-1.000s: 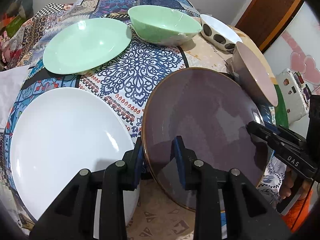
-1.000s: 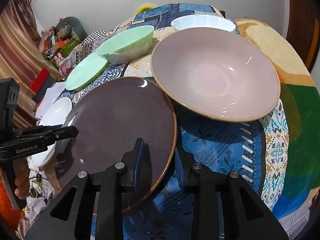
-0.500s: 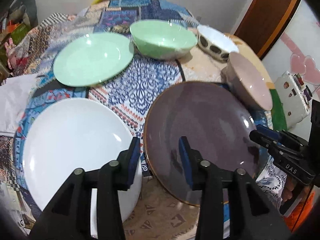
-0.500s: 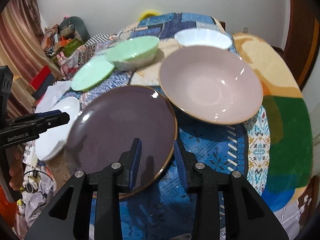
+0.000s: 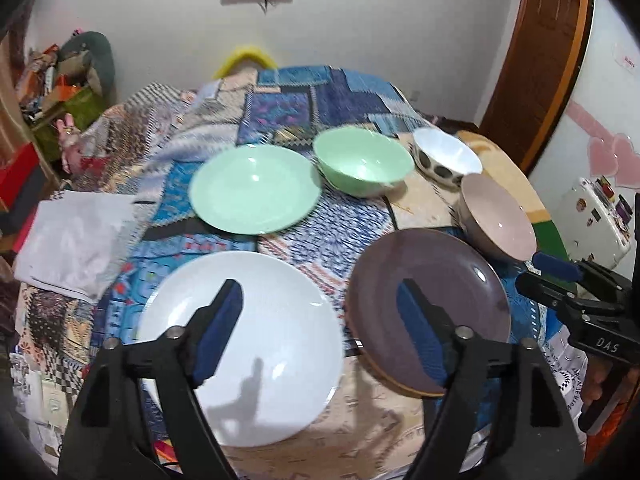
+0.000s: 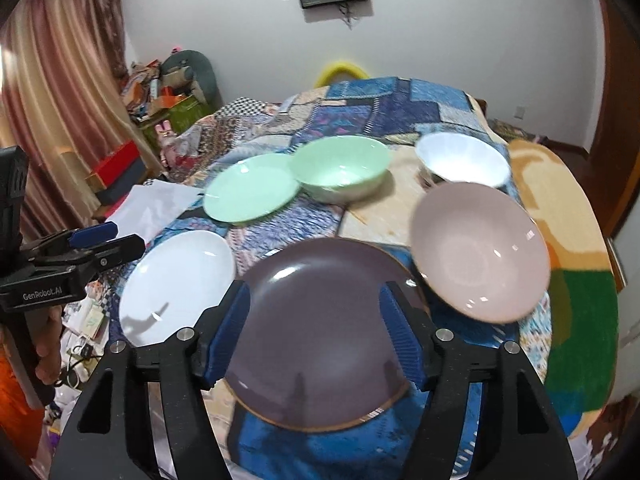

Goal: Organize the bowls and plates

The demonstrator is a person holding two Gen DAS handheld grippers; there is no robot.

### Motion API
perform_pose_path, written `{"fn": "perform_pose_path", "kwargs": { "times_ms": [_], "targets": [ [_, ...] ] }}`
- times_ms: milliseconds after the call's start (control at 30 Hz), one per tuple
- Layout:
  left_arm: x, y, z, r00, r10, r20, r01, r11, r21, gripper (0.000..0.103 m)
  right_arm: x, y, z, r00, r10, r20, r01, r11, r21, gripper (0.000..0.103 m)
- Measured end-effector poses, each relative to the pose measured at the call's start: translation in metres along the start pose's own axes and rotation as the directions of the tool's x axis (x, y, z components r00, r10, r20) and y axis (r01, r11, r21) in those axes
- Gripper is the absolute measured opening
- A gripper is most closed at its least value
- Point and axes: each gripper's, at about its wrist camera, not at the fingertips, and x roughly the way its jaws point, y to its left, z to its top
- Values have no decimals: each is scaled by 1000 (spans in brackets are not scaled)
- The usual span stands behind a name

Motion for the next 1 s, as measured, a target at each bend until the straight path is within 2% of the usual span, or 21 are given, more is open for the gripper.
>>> {"fn": "perform_pose_path", "kwargs": {
  "times_ms": [133,300,567,733,767,933,1000],
  "targets": [
    [-12,20,-4,1000,20,18,-20,1000,-19,89,10,16,5,1000,22,-9,-22,999,-27,70],
    [-16,51,-11,998,57,12,-56,997,-61,90,30,40,9,998,43,-37,-45,997,-67,71],
    [-1,102,-32,994,95,-55,-101,986,-133,90,73,70,10,991,66,-115,-79,991,-112,71],
    [14,127,-44,991,89,-102,-106,978,-181,90,102,83,9,983,71,-170,-94,987,-130,70],
    [18,132,-46,990,85,-112,-105,976,-192,90,109,85,9,980,73,-184,-98,987,-127,69],
    [29,149,-54,988,70,-136,-100,970,-220,89,130,88,10,968,78,-239,-112,984,-135,47],
    [34,155,-59,987,67,-144,-100,967,-234,83,138,89,11,962,81,-261,-120,983,-136,42]
  ]
}}
